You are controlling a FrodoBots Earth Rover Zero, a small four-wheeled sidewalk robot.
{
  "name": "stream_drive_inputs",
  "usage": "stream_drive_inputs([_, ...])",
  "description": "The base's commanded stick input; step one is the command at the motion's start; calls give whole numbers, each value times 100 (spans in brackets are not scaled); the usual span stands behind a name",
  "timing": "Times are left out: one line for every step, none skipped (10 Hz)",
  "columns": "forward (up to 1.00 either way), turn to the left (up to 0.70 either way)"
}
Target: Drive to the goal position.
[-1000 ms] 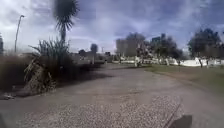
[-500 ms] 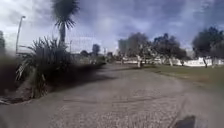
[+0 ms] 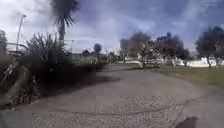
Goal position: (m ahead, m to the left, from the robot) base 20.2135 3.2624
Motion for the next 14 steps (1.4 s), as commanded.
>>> stream_drive_inputs([70, -22])
stream_drive_inputs([70, -20])
stream_drive_inputs([70, -20])
stream_drive_inputs([70, -19])
stream_drive_inputs([70, -18])
stream_drive_inputs([70, -16])
stream_drive_inputs([70, -6])
stream_drive_inputs([70, -3])
stream_drive_inputs([70, -9])
stream_drive_inputs([70, -16])
stream_drive_inputs([70, -22])
stream_drive_inputs([70, -22])
stream_drive_inputs([70, -22])
stream_drive_inputs([70, -21])
